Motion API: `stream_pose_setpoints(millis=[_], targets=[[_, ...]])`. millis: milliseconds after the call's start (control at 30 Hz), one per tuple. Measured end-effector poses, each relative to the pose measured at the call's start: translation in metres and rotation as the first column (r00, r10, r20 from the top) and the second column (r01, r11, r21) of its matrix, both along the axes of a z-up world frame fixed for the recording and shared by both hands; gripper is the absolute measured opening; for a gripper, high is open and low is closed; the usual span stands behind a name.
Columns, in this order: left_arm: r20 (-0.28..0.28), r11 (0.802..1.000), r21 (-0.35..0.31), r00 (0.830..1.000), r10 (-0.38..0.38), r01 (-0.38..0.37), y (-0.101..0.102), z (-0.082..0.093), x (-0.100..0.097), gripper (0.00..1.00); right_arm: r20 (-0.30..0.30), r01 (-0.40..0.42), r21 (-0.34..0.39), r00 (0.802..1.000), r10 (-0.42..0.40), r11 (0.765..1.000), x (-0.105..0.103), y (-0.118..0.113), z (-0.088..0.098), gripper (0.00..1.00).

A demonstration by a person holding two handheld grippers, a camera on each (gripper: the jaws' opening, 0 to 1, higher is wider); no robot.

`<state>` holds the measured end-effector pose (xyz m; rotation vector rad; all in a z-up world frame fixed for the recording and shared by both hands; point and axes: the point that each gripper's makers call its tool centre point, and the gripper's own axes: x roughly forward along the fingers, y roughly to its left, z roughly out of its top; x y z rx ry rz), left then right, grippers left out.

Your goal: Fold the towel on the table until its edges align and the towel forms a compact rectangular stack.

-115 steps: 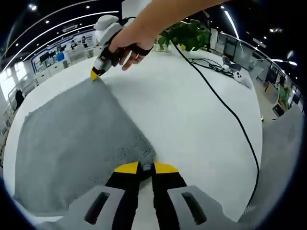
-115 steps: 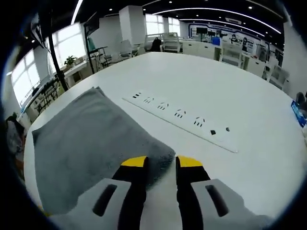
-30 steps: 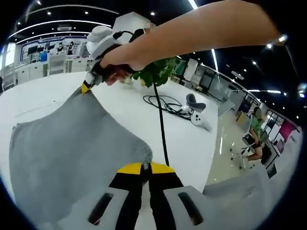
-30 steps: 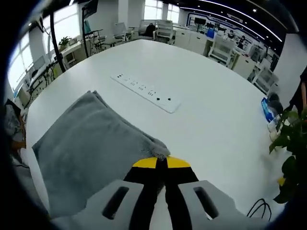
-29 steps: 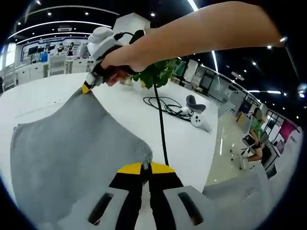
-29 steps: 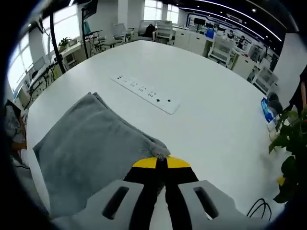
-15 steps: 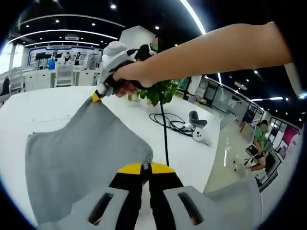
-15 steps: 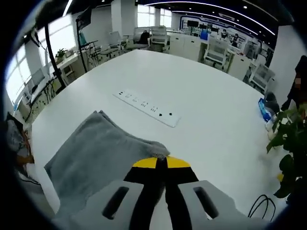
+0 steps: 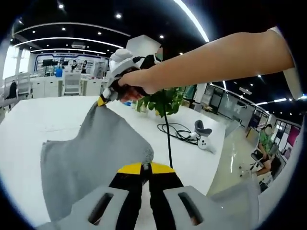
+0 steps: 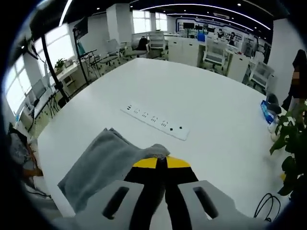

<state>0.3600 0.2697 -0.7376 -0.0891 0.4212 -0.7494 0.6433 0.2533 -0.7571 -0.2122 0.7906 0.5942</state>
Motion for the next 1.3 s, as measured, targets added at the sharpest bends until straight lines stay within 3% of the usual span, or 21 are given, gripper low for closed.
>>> stream_pose_setpoints(millis=[433,633,933,1300], targets=[[0.051,0.999,-0.002,0.997,0.054,-0.054,0.037,0.020,-0.001,0.04,0.010,0.030,0.039,1.000,-0.030,0.999,0.010,0.027,0.017,0.01],[0.067,0.998,-0.003,0.995,0.068,-0.068,0.053,0.020,-0.004,0.04,-0.001,0.049,0.064,0.999,-0.049,0.997,0.008,0.042,0.020,0.01],[0.064,0.994,-0.002,0.992,0.107,-0.107,0.076,0.009,-0.009,0.04,-0.042,0.118,0.086,0.993,-0.114,0.989,0.006,0.052,0.009,0.01],[0.003,0.983,-0.037,0.984,0.178,-0.178,0.097,-0.012,-0.013,0.04,-0.048,0.103,0.089,0.994,-0.099,0.991,0.002,0.077,-0.007,0.01]])
